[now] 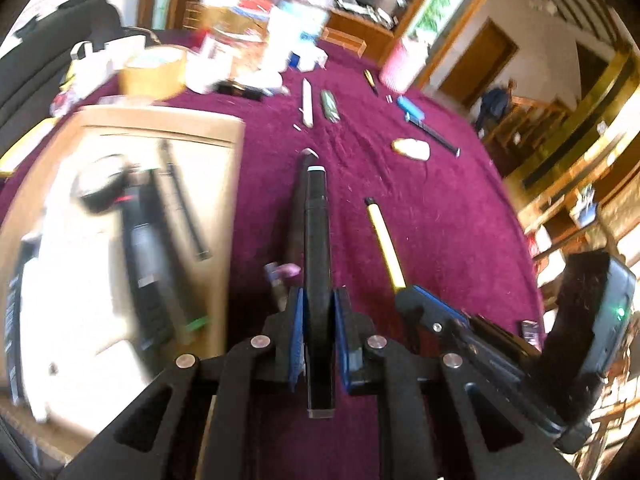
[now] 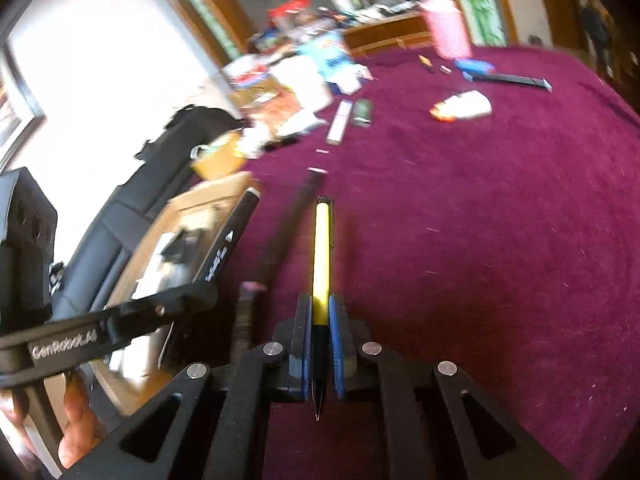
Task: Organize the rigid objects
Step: 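Carry the yellow pen and black marker over the cardboard tray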
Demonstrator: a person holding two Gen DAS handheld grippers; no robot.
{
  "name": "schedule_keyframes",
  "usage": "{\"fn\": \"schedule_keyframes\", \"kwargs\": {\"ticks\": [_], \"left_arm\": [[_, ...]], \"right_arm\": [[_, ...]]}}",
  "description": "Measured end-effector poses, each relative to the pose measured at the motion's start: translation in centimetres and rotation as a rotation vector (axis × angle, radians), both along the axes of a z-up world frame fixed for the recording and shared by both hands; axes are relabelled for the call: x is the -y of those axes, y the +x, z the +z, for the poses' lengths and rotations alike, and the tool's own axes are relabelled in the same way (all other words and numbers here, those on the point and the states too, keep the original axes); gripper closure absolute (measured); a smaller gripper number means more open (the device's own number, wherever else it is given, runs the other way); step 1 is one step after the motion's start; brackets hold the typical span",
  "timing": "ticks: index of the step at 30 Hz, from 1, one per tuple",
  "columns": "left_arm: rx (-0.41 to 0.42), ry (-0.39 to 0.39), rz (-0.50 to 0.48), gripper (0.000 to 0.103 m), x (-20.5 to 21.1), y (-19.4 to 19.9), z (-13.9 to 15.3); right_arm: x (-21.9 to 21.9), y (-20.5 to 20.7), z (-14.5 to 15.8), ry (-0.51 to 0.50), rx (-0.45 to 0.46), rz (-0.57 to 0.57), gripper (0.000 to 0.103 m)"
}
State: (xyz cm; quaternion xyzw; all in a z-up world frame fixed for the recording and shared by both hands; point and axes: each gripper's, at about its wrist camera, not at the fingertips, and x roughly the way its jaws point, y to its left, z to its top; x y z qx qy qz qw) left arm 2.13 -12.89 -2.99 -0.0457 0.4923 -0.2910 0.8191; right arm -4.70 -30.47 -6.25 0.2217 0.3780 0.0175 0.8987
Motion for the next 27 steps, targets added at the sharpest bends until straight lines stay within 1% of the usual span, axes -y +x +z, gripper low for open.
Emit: {"fn": "schedule_keyframes", "kwargs": {"ticks": [2, 5, 9, 11, 13, 15, 19, 27], "left_arm": [[0.018, -0.021, 0.035, 0.089, -2.7, -0.5, 1.1], [0.043, -0.007, 0.106, 0.089, -6.3, -0.5, 1.8], [0.042, 0.012, 0.191, 0.089, -10.0, 0.6, 1.3], [0.027, 0.018, 0.231, 0.089, -11.7, 1.4, 0.7], [0.021, 0.022, 0.251, 0.089, -12.7, 2.0, 0.2], [0.024, 0.041, 0.282, 0.089, -13.7, 2.5, -0.3], [0.010, 0.063, 0.308, 0.089, -14.7, 3.5, -1.5], [-0.003, 0.079, 0.307, 0.089, -15.2, 3.9, -2.5]], "right_arm": [[-2.2, 0.2, 1.3, 0.004, 0.022, 0.056, 0.094], [-5.4, 1.2, 2.3, 0.002, 0.031, 0.133, 0.094], [-9.1, 3.6, 1.9, 0.006, 0.002, 0.202, 0.094], [-10.7, 5.0, 1.4, 0.002, -0.020, 0.225, 0.094], [-11.8, 6.1, 0.8, 0.000, -0.038, 0.243, 0.093], [-12.5, 6.9, 0.4, -0.016, -0.054, 0.250, 0.093], [-13.7, 8.3, -0.1, -0.042, -0.080, 0.256, 0.093], [-14.3, 9.1, -0.3, -0.068, -0.095, 0.242, 0.093]]}}
